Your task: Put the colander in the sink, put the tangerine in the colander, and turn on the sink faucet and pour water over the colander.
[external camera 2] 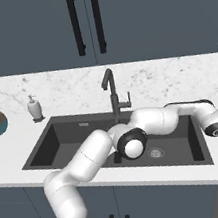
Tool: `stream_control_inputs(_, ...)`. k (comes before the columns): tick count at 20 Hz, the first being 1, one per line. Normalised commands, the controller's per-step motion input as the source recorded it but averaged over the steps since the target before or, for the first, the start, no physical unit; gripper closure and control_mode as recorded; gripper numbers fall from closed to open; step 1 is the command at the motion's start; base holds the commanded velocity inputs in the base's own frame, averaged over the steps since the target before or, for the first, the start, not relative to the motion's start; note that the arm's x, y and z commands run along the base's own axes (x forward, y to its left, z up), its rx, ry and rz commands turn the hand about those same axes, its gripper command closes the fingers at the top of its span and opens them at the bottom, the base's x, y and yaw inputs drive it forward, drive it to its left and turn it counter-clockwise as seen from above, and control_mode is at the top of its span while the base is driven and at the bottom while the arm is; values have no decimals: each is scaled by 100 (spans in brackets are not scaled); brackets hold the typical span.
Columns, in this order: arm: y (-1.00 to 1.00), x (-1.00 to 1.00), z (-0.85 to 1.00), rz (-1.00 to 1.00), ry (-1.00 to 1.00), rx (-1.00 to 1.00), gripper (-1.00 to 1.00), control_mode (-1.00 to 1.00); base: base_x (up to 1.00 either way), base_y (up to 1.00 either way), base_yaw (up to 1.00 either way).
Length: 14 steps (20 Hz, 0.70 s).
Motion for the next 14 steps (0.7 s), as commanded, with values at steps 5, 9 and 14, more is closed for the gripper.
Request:
stream_control_inputs(5,2,0,-1,0,0,0,-100,-100,0,0,0)
stream_control_inputs(9,0,0,-16,0,1,0,-100,-100,0,0,0)
stream_control_inputs(14,5,0,-18,0,3,0,100,-100,0,0,0)
